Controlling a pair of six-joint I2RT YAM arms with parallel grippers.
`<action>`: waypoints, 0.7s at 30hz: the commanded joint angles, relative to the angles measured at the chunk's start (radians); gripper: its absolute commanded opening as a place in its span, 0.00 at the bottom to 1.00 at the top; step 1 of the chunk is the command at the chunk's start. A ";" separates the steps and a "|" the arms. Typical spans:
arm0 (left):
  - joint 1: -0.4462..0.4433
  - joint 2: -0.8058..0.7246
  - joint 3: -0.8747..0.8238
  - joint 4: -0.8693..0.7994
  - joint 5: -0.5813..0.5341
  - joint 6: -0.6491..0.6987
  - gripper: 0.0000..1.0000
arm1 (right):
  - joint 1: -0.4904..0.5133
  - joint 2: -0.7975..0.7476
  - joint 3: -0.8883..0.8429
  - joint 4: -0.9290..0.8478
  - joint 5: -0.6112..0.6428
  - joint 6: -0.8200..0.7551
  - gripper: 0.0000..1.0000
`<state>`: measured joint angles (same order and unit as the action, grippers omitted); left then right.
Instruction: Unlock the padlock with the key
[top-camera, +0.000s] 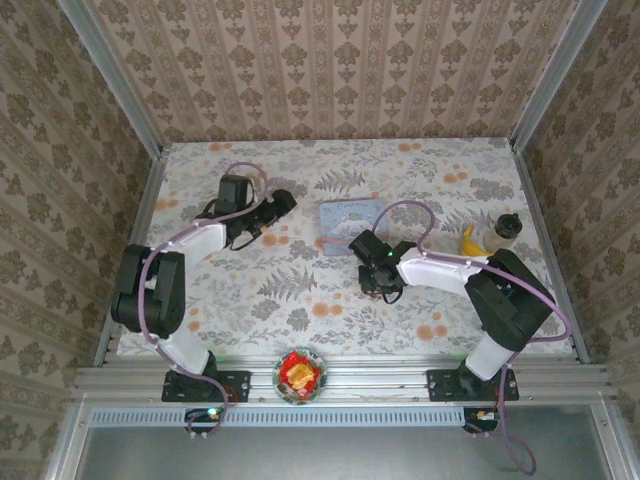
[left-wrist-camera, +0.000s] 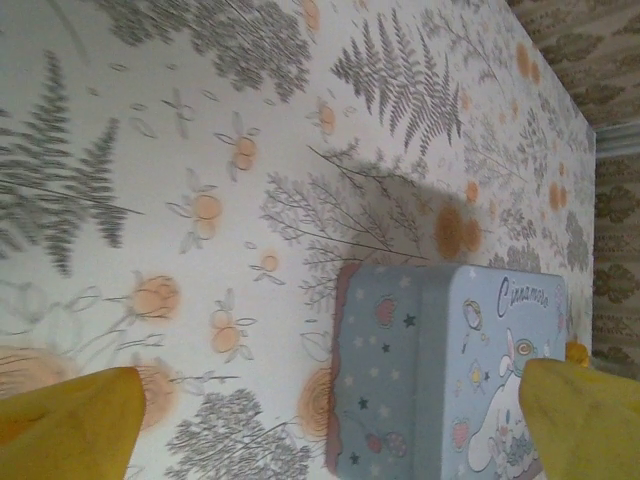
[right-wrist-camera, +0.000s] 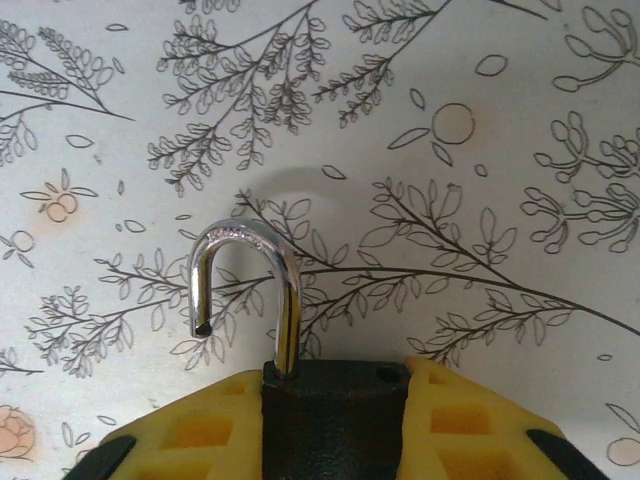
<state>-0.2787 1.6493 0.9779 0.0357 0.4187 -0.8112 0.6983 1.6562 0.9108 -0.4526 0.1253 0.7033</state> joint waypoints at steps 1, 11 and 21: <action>0.038 -0.056 -0.038 -0.007 -0.036 0.019 1.00 | 0.019 0.030 0.028 -0.019 -0.009 -0.016 0.36; 0.131 -0.184 -0.138 -0.080 -0.102 0.091 1.00 | 0.056 0.047 0.105 -0.105 0.055 -0.031 0.55; 0.196 -0.404 -0.240 -0.123 -0.316 0.193 1.00 | 0.056 -0.203 0.106 -0.246 0.261 -0.020 0.63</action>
<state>-0.0963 1.3033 0.7433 -0.0490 0.2161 -0.6983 0.7528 1.5341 1.0000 -0.6132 0.2638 0.6804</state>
